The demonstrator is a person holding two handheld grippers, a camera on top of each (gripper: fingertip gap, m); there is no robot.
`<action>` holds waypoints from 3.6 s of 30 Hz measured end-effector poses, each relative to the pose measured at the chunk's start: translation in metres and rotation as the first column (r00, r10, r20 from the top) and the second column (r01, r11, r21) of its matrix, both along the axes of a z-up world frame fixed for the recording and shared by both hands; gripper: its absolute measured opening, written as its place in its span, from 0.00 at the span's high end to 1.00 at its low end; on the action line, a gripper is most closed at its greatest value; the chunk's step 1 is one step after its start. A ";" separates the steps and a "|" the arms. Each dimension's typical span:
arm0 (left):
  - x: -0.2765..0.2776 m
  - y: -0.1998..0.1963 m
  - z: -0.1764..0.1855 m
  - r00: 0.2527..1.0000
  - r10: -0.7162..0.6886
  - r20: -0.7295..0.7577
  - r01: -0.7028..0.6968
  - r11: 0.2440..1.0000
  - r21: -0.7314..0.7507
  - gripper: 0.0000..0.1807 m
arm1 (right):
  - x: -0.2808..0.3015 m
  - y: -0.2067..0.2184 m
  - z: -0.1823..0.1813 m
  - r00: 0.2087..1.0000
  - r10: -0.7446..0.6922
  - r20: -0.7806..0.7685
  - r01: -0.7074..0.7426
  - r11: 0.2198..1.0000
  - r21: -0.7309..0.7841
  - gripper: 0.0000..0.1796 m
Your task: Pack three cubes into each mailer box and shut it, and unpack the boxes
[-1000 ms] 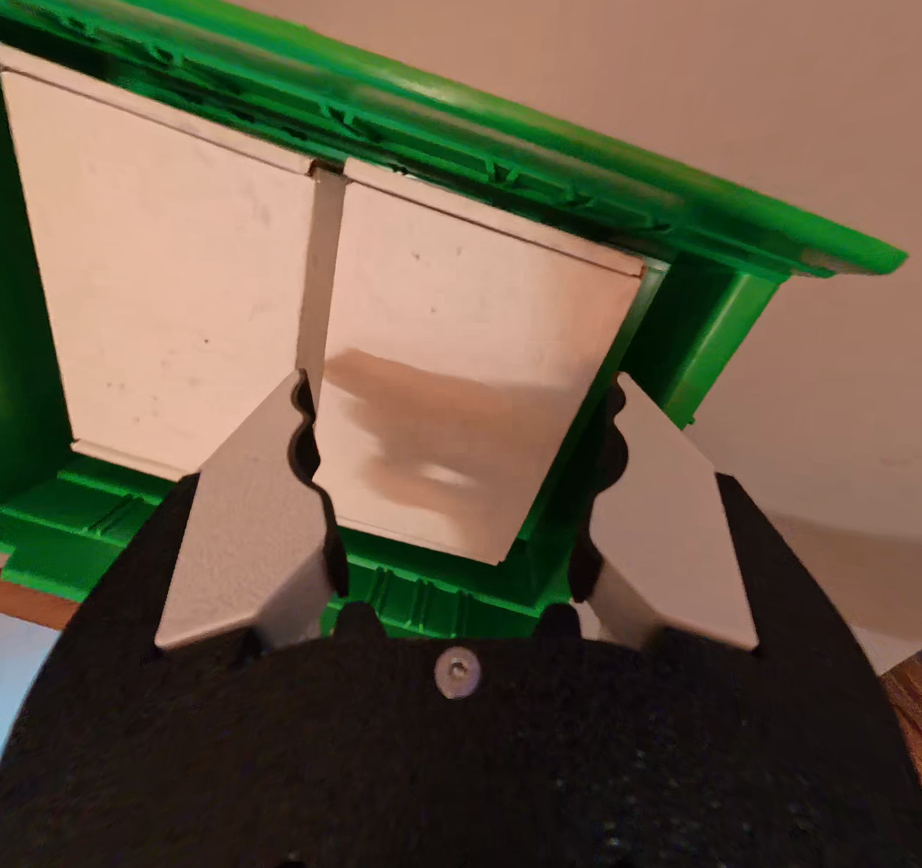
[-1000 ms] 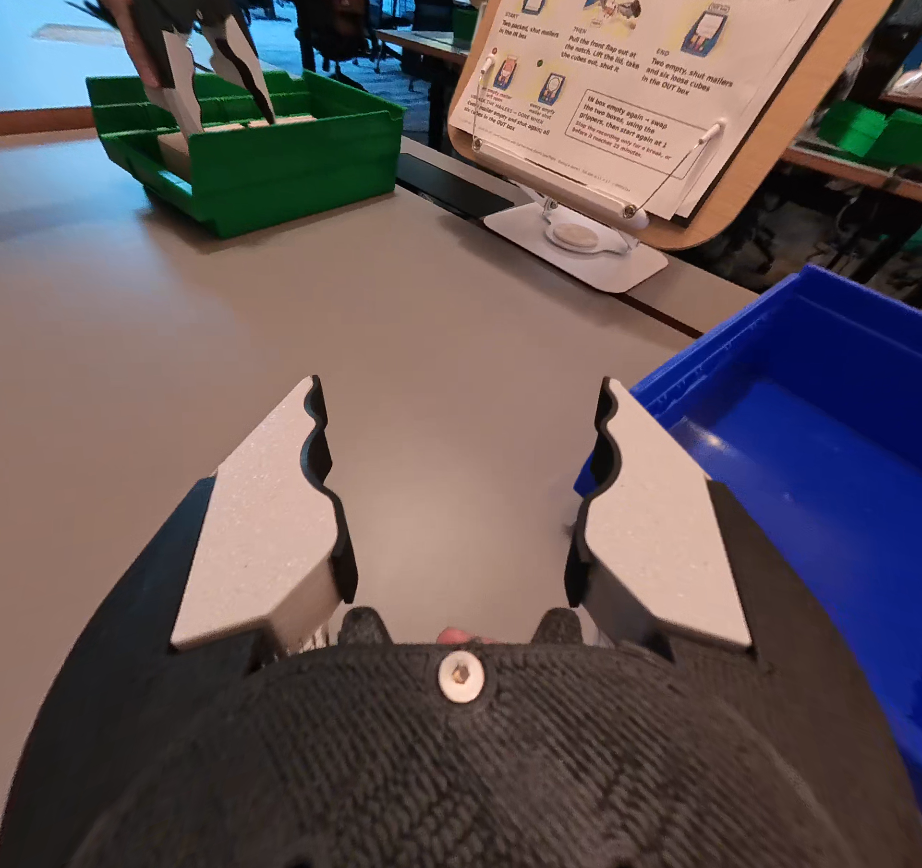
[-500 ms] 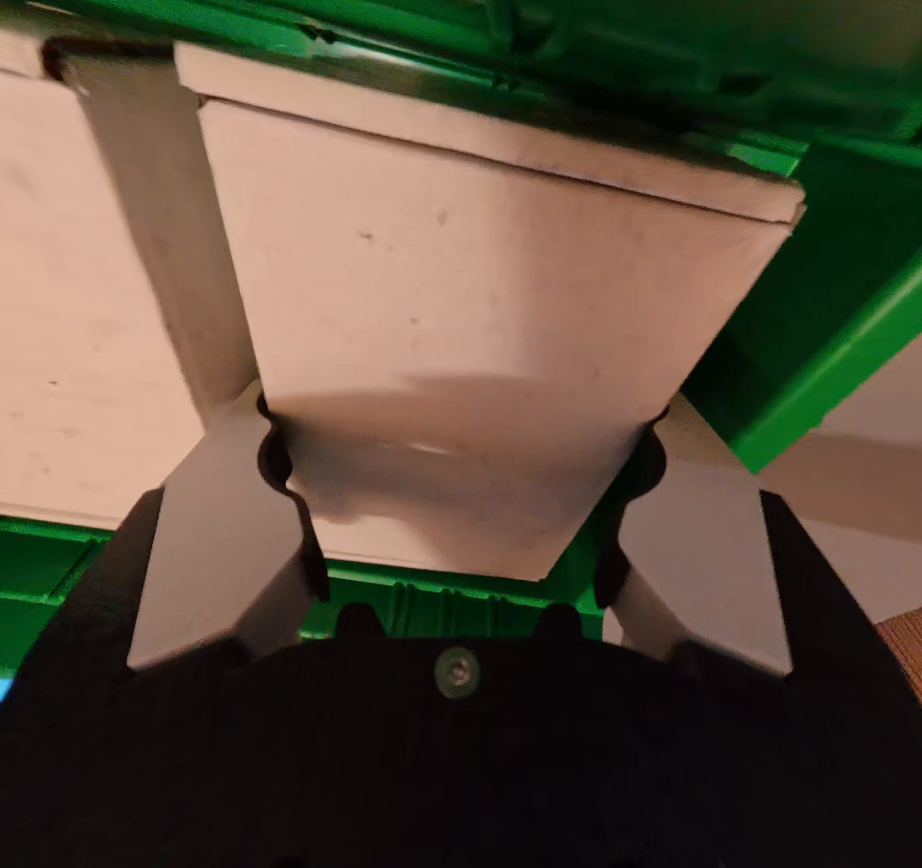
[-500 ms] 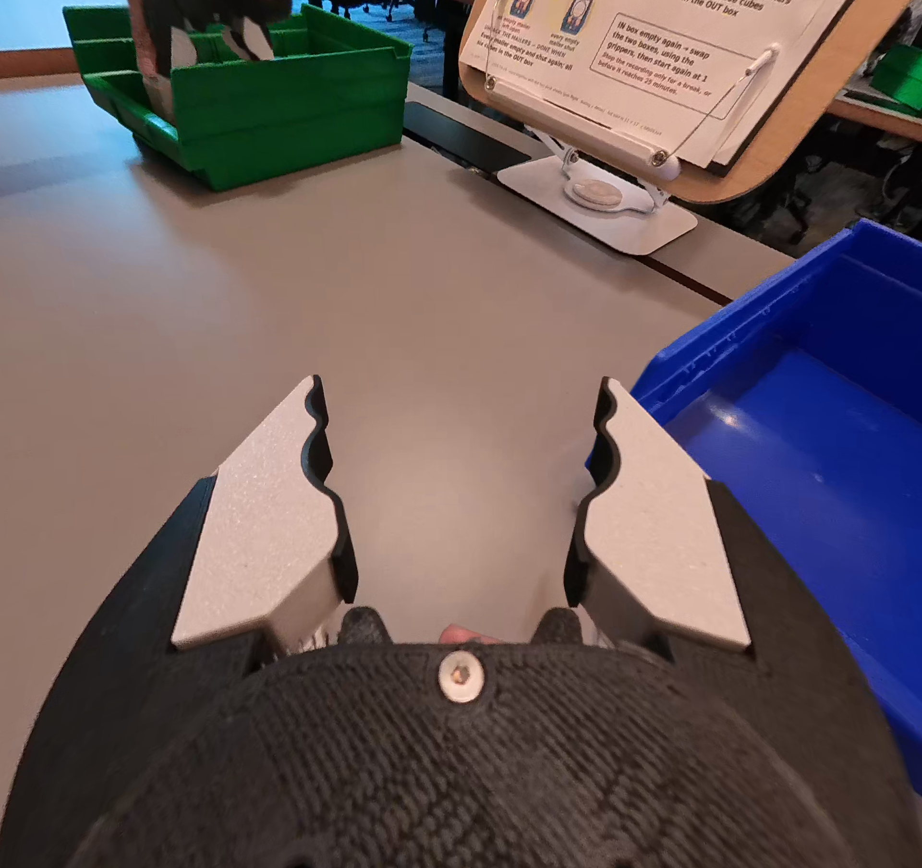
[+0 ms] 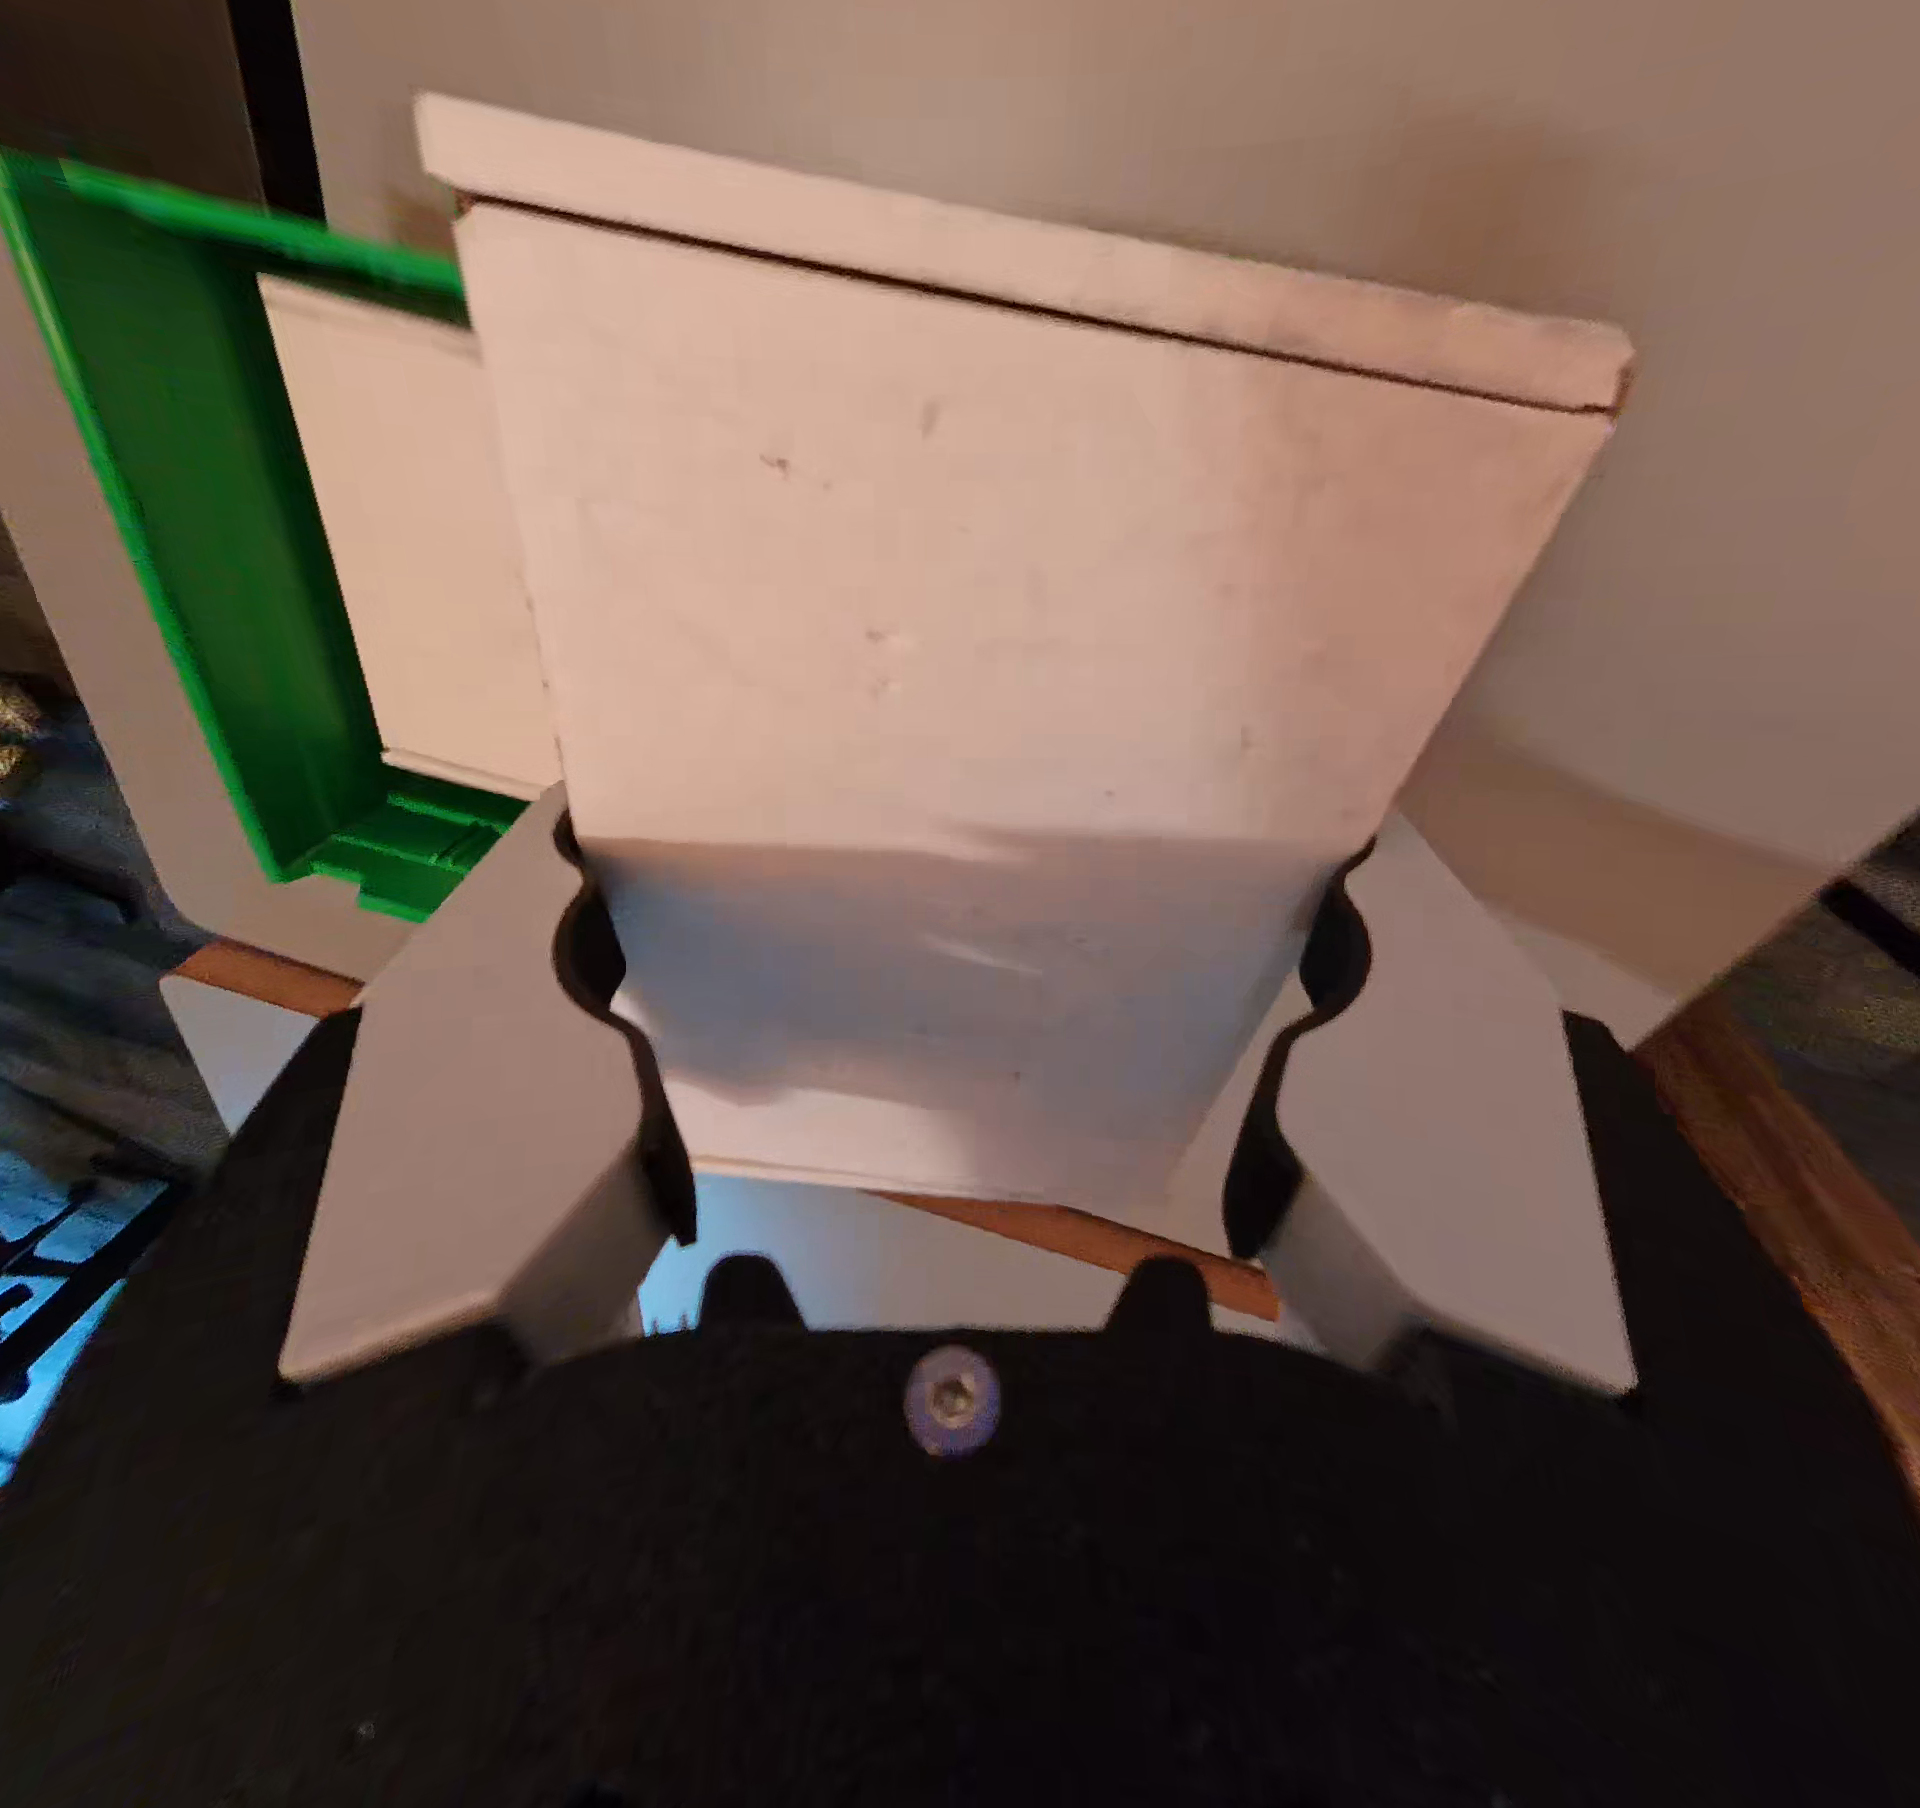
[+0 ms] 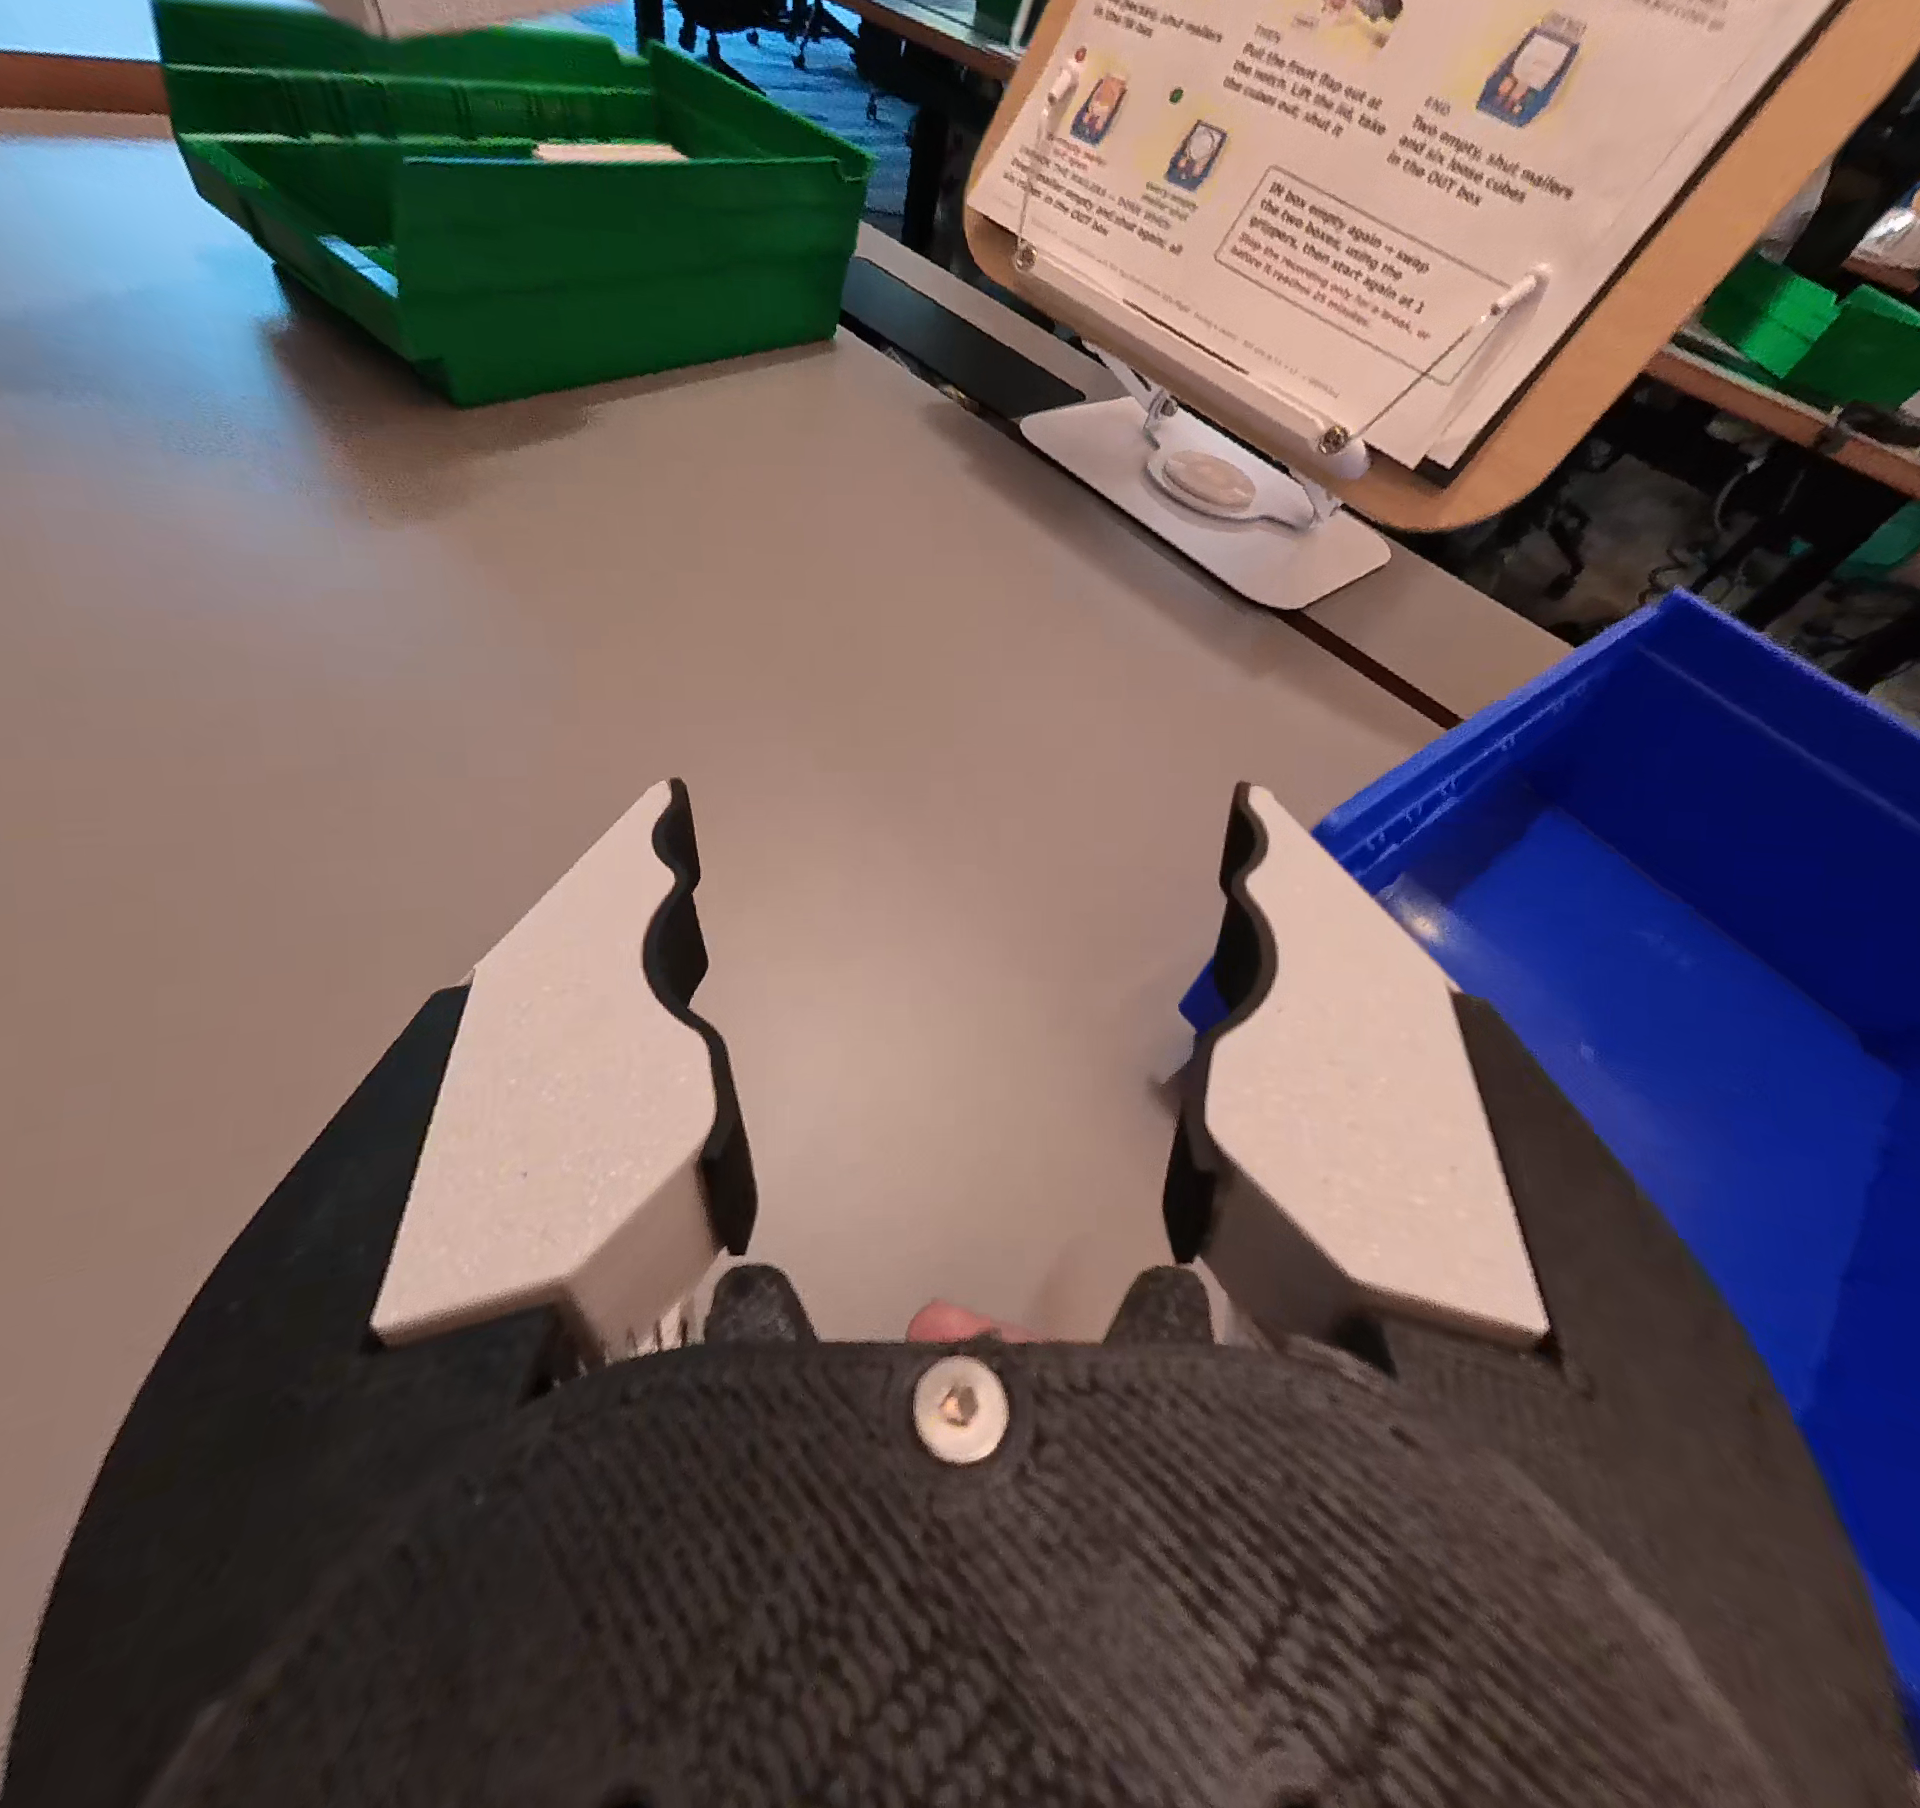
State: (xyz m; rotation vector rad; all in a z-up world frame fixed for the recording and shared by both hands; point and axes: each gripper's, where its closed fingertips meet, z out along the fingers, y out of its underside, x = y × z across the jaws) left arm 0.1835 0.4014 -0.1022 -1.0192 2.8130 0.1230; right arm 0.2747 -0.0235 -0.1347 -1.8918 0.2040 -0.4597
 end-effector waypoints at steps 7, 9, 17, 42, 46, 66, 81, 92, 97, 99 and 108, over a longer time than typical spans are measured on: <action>-0.034 -0.154 0.004 0.995 -0.094 -0.015 0.093 0.995 -0.038 0.27 | -0.018 0.007 0.020 0.993 0.052 0.103 -0.051 0.999 -0.005 0.48; -0.044 -0.200 -0.021 0.992 -0.122 -0.042 0.118 0.990 -0.082 0.26 | -0.022 0.007 0.025 0.992 0.066 0.104 -0.067 0.998 0.005 0.49; -0.036 -0.297 -0.105 0.992 -0.125 -0.013 0.122 0.982 -0.144 0.27 | -0.035 -0.004 0.036 0.984 0.088 0.155 -0.081 0.995 -0.053 0.50; -0.005 -0.355 -0.079 0.935 -0.041 0.352 0.241 0.801 -0.548 0.55 | -0.051 0.000 -0.008 0.964 0.185 0.190 -0.137 0.961 -0.239 0.58; 0.012 -0.315 -0.081 0.925 0.085 0.371 0.147 0.819 -0.554 0.93 | -0.064 0.009 -0.012 0.924 0.283 0.259 -0.203 0.934 -0.295 0.58; 0.034 -0.324 -0.103 0.925 0.119 0.360 0.186 0.684 -0.705 1.00 | -0.133 0.049 -0.054 0.707 0.620 0.339 -0.366 0.732 -0.575 0.51; 0.060 -0.310 -0.103 0.942 0.269 0.202 -0.008 0.618 -0.786 1.00 | -0.076 0.068 -0.079 0.524 0.583 0.621 0.023 0.719 -0.695 0.51; 0.043 -0.272 -0.028 0.709 0.399 0.581 0.356 0.508 -0.784 0.55 | -0.073 0.064 -0.079 0.625 0.593 0.508 -0.094 0.703 -0.705 0.64; -0.016 -0.238 -0.050 0.538 0.218 0.814 0.530 0.663 -0.529 0.55 | -0.069 0.063 -0.074 0.652 0.628 0.424 -0.150 0.656 -0.740 0.64; -0.029 -0.224 -0.063 0.451 0.161 0.878 0.527 0.746 -0.408 0.55 | -0.069 0.062 -0.074 0.649 0.644 0.406 -0.176 0.646 -0.743 0.64; -0.014 -0.275 -0.101 0.265 -0.226 0.937 0.603 0.798 0.022 0.35 | -0.067 0.061 -0.071 0.643 0.677 0.358 -0.254 0.630 -0.734 0.64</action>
